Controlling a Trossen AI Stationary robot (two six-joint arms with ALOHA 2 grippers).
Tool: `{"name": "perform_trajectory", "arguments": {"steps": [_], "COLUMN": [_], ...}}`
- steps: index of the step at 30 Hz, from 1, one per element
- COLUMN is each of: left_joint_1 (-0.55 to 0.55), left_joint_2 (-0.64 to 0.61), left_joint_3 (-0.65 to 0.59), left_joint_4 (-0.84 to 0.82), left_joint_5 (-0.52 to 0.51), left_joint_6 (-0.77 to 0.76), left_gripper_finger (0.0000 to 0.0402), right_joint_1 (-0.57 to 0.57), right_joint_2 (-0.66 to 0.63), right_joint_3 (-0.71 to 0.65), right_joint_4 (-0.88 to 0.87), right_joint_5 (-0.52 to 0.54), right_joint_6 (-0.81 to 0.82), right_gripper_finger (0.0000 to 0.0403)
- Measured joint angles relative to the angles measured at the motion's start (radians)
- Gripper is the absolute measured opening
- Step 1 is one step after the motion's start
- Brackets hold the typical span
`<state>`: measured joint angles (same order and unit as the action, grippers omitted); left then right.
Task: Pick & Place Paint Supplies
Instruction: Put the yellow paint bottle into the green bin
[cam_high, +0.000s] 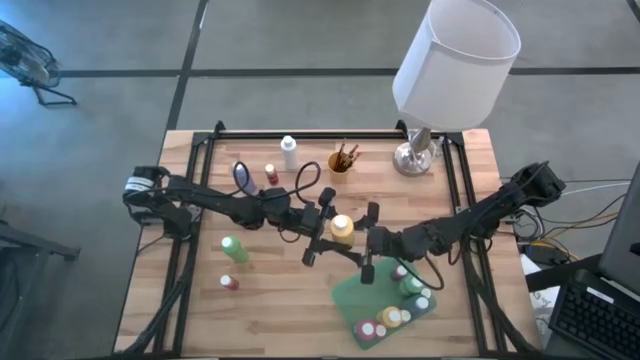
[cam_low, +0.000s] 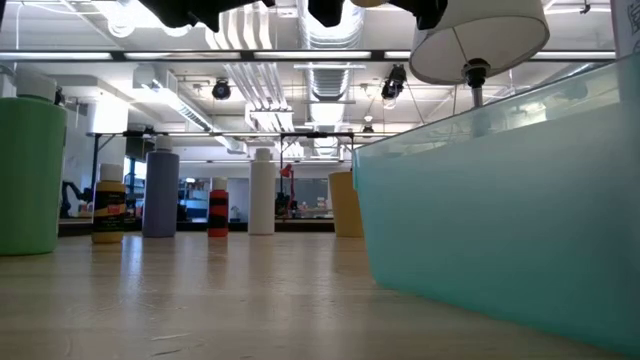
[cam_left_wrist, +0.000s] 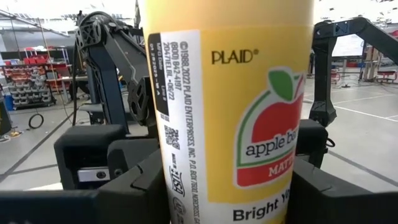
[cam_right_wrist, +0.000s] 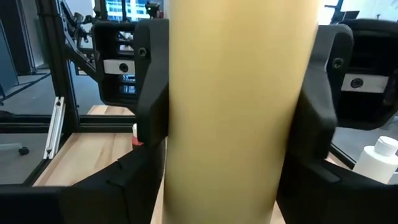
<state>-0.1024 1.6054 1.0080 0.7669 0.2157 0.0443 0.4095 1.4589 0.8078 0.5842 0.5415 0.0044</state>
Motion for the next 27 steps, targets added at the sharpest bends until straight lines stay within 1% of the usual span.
{"name": "perform_trajectory", "arguments": {"steps": [5,9,12,15,18,21,23,25,27], "left_joint_1": [0.000,0.000,0.000,0.000,0.001,0.000,0.001,0.001,0.001], "left_joint_2": [0.000,-0.009,-0.042,-0.095,-0.153,-0.202,-0.223,-0.230,-0.229], "left_joint_3": [0.000,0.000,0.000,0.000,0.000,0.000,0.000,0.000,0.000], "left_joint_4": [0.002,0.000,-0.059,-0.196,-0.367,-0.539,-0.650,-0.756,-0.827], "left_joint_5": [0.000,0.000,0.000,-0.008,-0.015,-0.037,-0.044,-0.058,-0.061], "left_joint_6": [0.002,0.006,0.019,0.026,0.026,0.025,0.012,-0.004,-0.022], "left_gripper_finger": [0.0209,0.0208,0.0208,0.0208,0.0208,0.0208,0.0208,0.0208,0.0208], "right_joint_1": [0.000,-0.001,-0.001,0.001,0.005,0.009,0.011,0.013,0.017], "right_joint_2": [0.000,-0.001,-0.009,-0.018,-0.024,-0.026,-0.023,-0.019,-0.018], "right_joint_3": [0.000,0.002,0.017,0.045,0.099,0.185,0.252,0.316,0.371], "right_joint_4": [-0.049,-0.158,-0.263,-0.379,-0.562,-0.787,-0.939,-1.051,-1.123], "right_joint_5": [0.000,0.000,0.000,0.000,0.000,-0.004,-0.025,-0.057,-0.087], "right_joint_6": [0.053,0.139,0.197,0.256,0.328,0.423,0.479,0.519,0.535], "right_gripper_finger": [0.0290,0.0323,0.0345,0.0359,0.0363,0.0357,0.0350,0.0344,0.0338]}}
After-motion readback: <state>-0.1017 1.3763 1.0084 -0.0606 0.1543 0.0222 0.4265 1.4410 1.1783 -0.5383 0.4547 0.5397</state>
